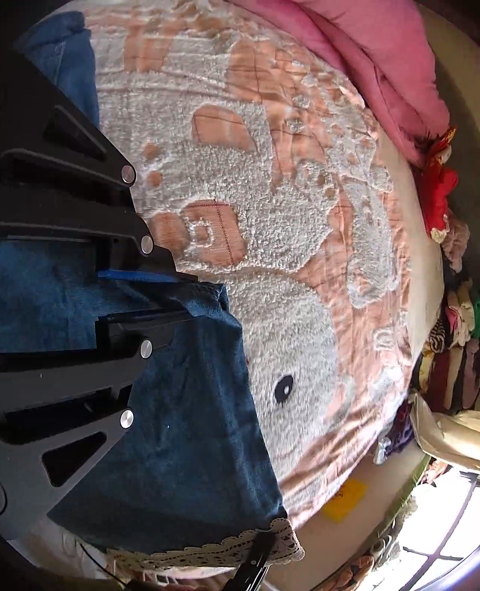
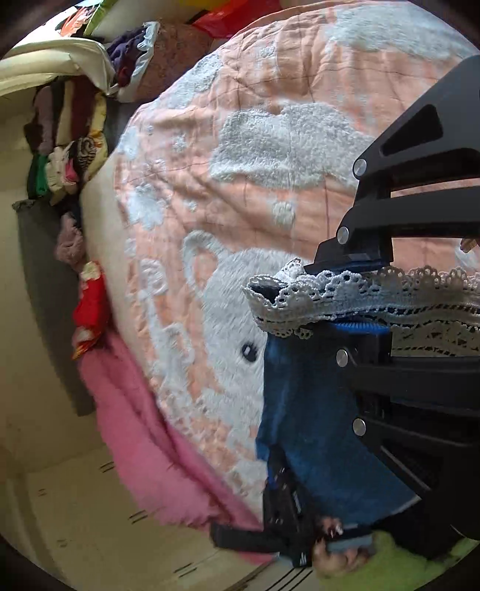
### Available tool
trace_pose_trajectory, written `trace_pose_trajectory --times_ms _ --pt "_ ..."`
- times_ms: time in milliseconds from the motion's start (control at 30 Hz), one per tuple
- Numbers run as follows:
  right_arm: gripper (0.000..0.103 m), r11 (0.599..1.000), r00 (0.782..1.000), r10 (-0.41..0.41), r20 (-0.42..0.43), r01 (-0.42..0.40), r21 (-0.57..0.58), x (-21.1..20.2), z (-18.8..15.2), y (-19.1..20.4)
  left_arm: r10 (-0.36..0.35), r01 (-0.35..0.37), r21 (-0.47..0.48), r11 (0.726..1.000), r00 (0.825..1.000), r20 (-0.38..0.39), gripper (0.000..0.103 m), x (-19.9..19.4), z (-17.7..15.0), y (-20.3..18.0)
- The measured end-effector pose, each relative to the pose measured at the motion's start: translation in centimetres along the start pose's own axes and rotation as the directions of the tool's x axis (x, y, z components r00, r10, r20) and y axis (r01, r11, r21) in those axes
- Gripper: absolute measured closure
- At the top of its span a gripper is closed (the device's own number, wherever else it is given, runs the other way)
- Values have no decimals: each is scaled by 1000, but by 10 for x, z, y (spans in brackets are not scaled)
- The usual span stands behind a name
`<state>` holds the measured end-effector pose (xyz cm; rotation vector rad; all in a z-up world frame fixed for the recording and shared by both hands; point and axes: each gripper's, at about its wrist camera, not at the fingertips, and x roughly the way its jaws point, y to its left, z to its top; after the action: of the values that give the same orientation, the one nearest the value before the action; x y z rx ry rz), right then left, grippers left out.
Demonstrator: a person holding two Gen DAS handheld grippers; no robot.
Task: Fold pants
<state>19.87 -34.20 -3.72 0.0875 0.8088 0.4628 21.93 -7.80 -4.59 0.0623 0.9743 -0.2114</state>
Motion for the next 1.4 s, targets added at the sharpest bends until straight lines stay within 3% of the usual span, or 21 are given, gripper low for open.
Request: trace_pose_trajectory --times_ms 167,300,367,433,500,667,800,900,1100,1133,1200,1333,1400 --pt "82 998 992 -53 -117 56 21 45 -7 -17 26 -27 -6 1000 1000 -9 94 18 -3 0" --pt "74 998 993 -50 -109 53 28 47 -10 -20 25 -25 -14 1000 1000 6 84 12 -1 4" --pt "64 998 995 -46 -91 51 45 33 -10 -23 9 -8 -49 999 1000 20 78 -4 1 13" --pt "63 998 999 -30 -44 33 62 11 -11 -26 16 -13 -61 998 999 51 77 -22 4 19" --pt "54 995 1000 -17 -4 17 96 -16 -18 -30 46 -41 -65 997 996 82 67 -47 4 27" --pt "52 986 999 53 5 -53 160 -56 -58 -27 82 -76 -58 995 990 111 60 -94 -11 44" --pt "52 974 996 90 -20 -84 210 -67 -95 -15 79 -80 16 997 995 66 60 -108 -36 42" --pt "52 961 995 97 -35 -85 262 -69 -115 -12 118 -118 50 992 993 6 60 -102 -51 44" --pt "52 948 989 118 -85 -87 305 -54 -132 -8 152 -159 -45 986 980 -129 60 -76 -67 75" --pt "54 951 989 114 -95 -81 298 -51 -133 -6 166 -175 -54 983 975 -147 60 -71 -69 78" --pt "74 958 989 109 -102 -77 276 -47 -132 -2 169 -188 -79 979 966 -197 59 -58 -73 87" --pt "84 983 992 67 -105 -48 176 -55 -130 11 153 -184 -134 974 965 -214 58 -54 -75 100" --pt "84 989 995 36 -98 -22 149 -64 -130 15 157 -188 -140 972 966 -206 58 -56 -76 102"
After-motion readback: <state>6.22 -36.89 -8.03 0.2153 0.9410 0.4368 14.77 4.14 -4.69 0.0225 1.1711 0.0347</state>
